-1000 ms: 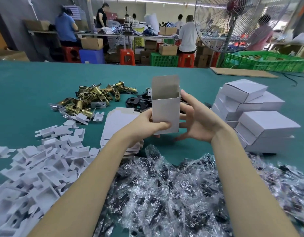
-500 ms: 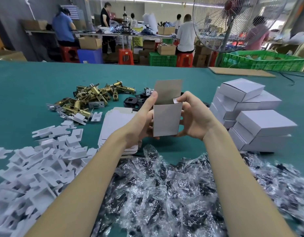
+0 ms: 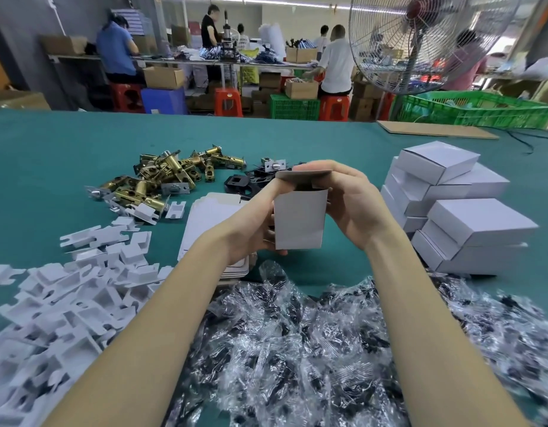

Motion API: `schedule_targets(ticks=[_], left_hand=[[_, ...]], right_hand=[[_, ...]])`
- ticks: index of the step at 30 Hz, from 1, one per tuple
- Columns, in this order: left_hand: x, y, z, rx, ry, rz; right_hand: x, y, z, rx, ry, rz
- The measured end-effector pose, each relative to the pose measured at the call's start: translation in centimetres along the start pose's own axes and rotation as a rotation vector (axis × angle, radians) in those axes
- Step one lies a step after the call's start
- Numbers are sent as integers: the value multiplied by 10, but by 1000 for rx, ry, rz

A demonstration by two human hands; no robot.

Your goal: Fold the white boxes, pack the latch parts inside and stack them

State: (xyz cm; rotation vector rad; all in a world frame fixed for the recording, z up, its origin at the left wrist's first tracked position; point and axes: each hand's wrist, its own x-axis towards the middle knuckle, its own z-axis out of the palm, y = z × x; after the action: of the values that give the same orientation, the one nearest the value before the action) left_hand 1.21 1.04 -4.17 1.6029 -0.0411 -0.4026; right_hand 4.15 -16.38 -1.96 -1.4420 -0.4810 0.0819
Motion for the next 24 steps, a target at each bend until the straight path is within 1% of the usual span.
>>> schedule_targets(ticks=[4, 5, 7, 10, 13, 16, 17, 20, 24], left_hand=[[1, -2, 0, -39, -31, -8], [2, -2, 0, -41, -34, -7], [2, -2, 0, -26, -46, -5], [1, -1, -3, -42, -76, -7], [0, -2, -7, -67, -143, -5], [-1, -3, -9, -66, -221, 42], [0, -3, -8, -42, -220, 57], [2, -5, -3, 6, -130, 55], [1, -6, -4, 27, -91, 48]], right_hand=[[0, -2, -4, -91, -122, 43], [0, -3, -4, -114, -130, 49], [0, -1, -2, -156, -110, 34], [0, 3, -1, -156, -112, -11], [0, 3, -3, -143, -69, -52], [-1, 0, -10, -186, -12, -86], [-2, 0, -13, -196, -4, -81], [-4, -6, -19, -267, -7, -66], [-5, -14, -20, -430, -16, -161]])
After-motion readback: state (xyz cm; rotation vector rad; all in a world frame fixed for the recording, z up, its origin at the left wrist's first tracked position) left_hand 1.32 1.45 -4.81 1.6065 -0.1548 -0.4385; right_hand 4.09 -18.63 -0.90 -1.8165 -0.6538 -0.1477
